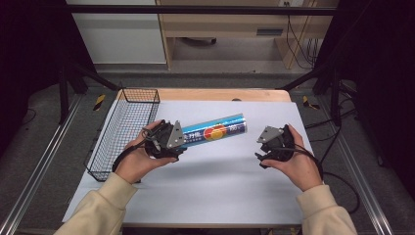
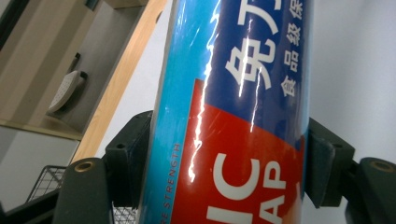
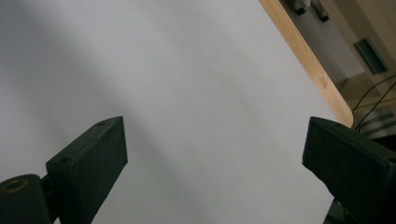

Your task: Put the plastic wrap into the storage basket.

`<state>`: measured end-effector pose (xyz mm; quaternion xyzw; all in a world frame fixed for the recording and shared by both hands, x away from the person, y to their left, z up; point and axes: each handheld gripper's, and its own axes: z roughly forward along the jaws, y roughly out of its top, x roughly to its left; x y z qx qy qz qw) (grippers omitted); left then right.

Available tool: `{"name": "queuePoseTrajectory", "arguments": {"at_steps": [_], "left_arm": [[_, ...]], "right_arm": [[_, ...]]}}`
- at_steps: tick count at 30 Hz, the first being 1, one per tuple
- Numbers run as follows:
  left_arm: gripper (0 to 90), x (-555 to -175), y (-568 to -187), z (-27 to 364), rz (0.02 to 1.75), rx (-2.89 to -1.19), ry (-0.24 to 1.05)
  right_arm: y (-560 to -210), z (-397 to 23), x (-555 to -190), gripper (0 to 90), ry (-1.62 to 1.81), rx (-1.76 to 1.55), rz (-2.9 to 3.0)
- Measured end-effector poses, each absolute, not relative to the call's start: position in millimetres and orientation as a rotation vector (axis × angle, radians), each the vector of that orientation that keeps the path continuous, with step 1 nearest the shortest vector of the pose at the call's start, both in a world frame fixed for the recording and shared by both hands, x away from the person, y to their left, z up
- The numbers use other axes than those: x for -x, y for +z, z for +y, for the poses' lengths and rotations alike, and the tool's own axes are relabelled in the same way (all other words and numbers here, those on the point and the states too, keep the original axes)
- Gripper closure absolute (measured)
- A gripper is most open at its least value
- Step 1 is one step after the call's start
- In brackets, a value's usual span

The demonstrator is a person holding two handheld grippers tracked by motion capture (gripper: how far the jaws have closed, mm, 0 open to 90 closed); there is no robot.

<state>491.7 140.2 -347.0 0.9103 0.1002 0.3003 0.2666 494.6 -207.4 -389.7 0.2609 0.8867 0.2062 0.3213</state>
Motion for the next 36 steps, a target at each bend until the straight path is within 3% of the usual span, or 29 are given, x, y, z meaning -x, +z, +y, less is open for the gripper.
{"name": "queuePoseTrajectory", "arguments": {"at_steps": [10, 21, 36], "left_arm": [[29.2, -491.1, -335.3, 152.5, 0.330, -2.435, 0.851], [29.4, -486.4, -317.9, 167.0, 0.507, -2.411, 0.886], [29.8, -466.5, -300.6, 190.8, 0.692, -2.380, 0.986]], "right_arm": [[-409.2, -222.8, -495.1, 6.6, 0.605, -0.926, 2.184], [-443.4, -243.9, -487.9, 8.6, 0.719, -1.199, 2.018], [-451.7, -262.5, -481.0, 7.5, 0.718, -1.319, 1.894]]}}
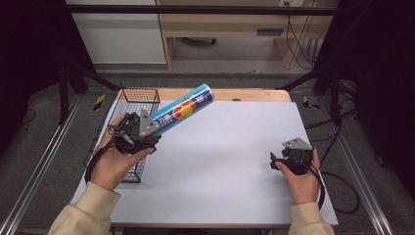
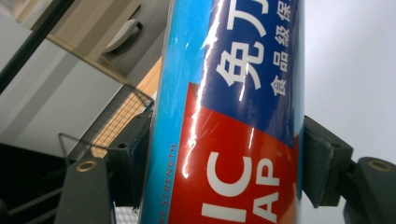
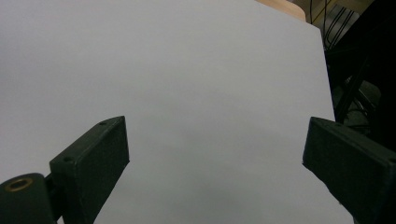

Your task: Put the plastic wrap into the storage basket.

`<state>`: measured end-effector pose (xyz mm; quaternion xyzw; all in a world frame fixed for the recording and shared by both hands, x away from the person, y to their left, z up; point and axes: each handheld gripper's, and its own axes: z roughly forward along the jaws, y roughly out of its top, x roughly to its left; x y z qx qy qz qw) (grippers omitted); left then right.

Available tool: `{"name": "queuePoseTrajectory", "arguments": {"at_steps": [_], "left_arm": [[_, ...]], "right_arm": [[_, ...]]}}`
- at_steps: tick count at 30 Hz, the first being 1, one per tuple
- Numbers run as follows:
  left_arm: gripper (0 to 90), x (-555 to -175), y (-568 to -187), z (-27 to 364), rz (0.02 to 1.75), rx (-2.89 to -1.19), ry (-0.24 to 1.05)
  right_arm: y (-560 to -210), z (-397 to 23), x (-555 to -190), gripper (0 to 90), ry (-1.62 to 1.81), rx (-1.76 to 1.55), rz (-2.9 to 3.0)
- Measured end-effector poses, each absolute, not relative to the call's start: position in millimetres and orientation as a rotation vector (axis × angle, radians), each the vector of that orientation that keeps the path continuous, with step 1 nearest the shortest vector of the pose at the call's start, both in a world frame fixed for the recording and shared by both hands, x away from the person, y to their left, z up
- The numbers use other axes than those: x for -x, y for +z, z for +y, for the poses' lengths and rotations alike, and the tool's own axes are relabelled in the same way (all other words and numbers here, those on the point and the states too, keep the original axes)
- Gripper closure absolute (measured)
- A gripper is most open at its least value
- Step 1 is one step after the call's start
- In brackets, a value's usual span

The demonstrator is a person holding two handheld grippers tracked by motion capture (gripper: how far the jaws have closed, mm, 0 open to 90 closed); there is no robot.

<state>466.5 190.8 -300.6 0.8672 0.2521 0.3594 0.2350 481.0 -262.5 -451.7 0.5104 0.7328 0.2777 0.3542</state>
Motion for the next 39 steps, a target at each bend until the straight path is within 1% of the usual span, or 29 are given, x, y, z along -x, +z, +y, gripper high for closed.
{"name": "queuePoseTrajectory", "arguments": {"at_steps": [3, 6, 11, 12, 19, 24, 28, 37, 39], "left_arm": [[29.8, -460.5, -297.9, 200.8, 0.743, -2.366, 0.991], [29.9, -456.1, -297.1, 208.5, 0.764, -2.360, 1.009], [30.1, -450.4, -299.3, 220.6, 0.811, -2.326, 1.003], [30.1, -447.6, -300.3, 225.4, 0.851, -2.313, 0.993], [30.3, -443.7, -301.3, 236.9, 0.936, -2.300, 1.010], [30.5, -442.5, -303.4, 238.6, 1.076, -2.288, 0.991], [30.6, -443.8, -307.4, 243.7, 1.143, -2.285, 0.981], [30.8, -447.2, -315.6, 248.0, 1.176, -2.310, 0.996], [30.9, -448.9, -318.4, 248.9, 1.204, -2.312, 0.998]], "right_arm": [[-451.5, -262.8, -480.0, 7.5, 0.720, -1.330, 1.880], [-452.0, -262.5, -479.5, 7.5, 0.725, -1.335, 1.875], [-452.9, -263.0, -480.3, 7.4, 0.739, -1.341, 1.888], [-452.7, -263.2, -480.2, 7.4, 0.742, -1.343, 1.887], [-451.4, -260.8, -479.9, 7.3, 0.756, -1.350, 1.876], [-450.9, -259.0, -479.6, 7.0, 0.762, -1.351, 1.878], [-450.3, -257.8, -479.1, 7.1, 0.769, -1.352, 1.878], [-451.0, -259.5, -479.5, 7.3, 0.771, -1.358, 1.881], [-451.0, -259.7, -479.3, 7.3, 0.768, -1.353, 1.882]]}}
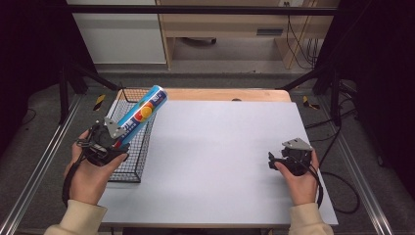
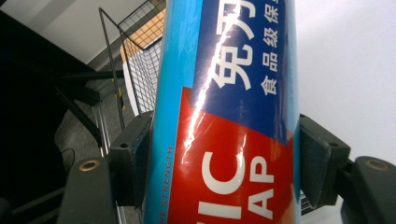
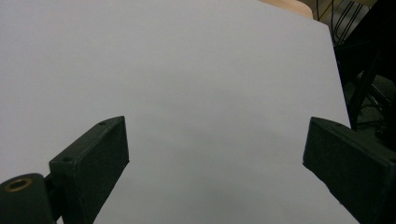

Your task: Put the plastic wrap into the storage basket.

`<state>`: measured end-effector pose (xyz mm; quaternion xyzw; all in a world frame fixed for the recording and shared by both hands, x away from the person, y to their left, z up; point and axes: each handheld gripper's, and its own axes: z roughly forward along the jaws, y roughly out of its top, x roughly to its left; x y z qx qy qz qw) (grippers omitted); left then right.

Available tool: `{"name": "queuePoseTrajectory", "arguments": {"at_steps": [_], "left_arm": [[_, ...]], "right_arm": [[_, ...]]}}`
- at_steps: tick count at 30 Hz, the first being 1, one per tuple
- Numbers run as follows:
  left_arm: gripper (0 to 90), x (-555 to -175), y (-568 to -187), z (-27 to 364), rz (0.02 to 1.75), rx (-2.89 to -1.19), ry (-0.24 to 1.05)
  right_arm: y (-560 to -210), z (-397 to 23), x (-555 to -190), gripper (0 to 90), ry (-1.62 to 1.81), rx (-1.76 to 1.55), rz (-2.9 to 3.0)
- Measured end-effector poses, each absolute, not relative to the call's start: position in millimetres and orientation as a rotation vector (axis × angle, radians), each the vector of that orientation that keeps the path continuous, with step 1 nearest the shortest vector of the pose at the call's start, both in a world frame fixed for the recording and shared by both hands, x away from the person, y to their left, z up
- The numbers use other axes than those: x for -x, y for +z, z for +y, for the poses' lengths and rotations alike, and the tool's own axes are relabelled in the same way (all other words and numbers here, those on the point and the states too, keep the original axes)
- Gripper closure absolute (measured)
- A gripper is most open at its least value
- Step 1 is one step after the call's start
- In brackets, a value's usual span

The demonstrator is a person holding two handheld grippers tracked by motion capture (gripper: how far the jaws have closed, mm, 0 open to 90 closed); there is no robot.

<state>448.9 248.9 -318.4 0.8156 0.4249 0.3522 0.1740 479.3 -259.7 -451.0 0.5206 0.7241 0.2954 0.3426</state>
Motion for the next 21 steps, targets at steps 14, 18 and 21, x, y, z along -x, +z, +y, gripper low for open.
{"name": "queuePoseTrajectory", "arguments": {"at_steps": [14, 18, 21], "left_arm": [[31.2, -480.6, -326.7, 255.8, 1.381, -2.335, 0.985], [31.2, -488.5, -327.3, 255.5, 1.412, -2.332, 0.973], [31.2, -494.2, -327.8, 253.1, 1.434, -2.341, 0.980]], "right_arm": [[-451.1, -259.8, -479.8, 8.4, 0.781, -1.355, 1.889], [-451.4, -259.8, -480.2, 8.5, 0.787, -1.358, 1.893], [-451.4, -259.0, -480.1, 8.5, 0.792, -1.373, 1.897]]}}
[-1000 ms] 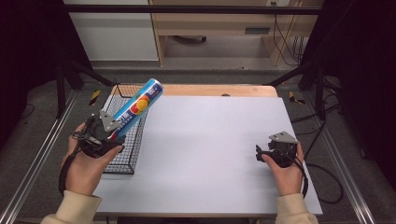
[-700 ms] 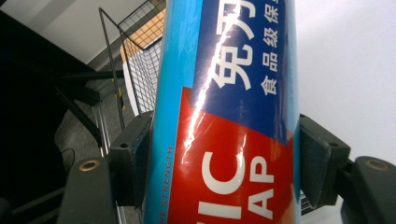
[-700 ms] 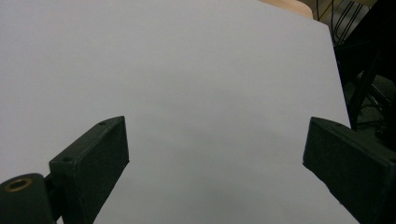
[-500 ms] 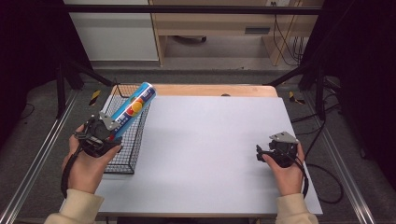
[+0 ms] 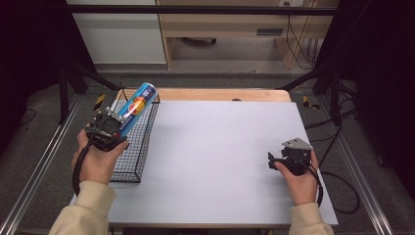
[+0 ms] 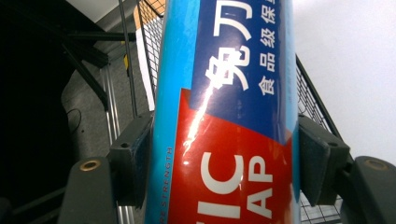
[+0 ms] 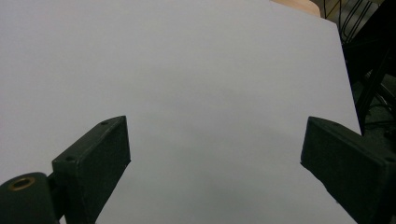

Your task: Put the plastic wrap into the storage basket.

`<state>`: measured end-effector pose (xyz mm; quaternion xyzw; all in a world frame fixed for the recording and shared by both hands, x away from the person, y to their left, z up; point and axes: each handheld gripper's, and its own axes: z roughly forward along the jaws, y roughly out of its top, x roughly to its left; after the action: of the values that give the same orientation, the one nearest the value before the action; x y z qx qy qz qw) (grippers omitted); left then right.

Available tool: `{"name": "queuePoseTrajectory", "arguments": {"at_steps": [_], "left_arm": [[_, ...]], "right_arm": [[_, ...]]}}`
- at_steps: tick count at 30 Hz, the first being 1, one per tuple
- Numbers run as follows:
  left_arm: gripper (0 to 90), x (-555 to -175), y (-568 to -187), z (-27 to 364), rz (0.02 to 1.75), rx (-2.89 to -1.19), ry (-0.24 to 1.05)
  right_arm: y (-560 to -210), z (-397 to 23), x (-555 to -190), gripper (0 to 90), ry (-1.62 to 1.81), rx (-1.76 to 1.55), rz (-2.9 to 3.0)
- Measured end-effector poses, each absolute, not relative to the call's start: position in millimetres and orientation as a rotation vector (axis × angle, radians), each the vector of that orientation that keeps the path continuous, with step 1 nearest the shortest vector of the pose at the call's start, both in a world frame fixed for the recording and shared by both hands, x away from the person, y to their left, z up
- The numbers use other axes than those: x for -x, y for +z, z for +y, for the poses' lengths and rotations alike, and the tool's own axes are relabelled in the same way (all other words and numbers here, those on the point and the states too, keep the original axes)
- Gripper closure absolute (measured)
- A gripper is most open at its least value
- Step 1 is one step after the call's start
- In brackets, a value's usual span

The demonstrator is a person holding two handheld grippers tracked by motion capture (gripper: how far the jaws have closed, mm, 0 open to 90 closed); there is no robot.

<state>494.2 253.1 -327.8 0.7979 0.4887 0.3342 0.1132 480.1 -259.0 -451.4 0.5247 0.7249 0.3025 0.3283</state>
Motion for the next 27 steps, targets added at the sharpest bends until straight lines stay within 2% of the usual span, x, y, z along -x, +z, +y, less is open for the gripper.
{"name": "queuePoseTrajectory", "arguments": {"at_steps": [3, 27], "left_arm": [[31.4, -497.3, -331.7, 253.6, 1.495, -2.329, 0.951], [31.6, -498.3, -365.9, 261.4, 1.605, -2.425, 0.850]], "right_arm": [[-451.7, -258.9, -480.1, 8.5, 0.792, -1.354, 1.904], [-452.1, -256.6, -481.0, 8.9, 0.793, -1.340, 1.929]]}}
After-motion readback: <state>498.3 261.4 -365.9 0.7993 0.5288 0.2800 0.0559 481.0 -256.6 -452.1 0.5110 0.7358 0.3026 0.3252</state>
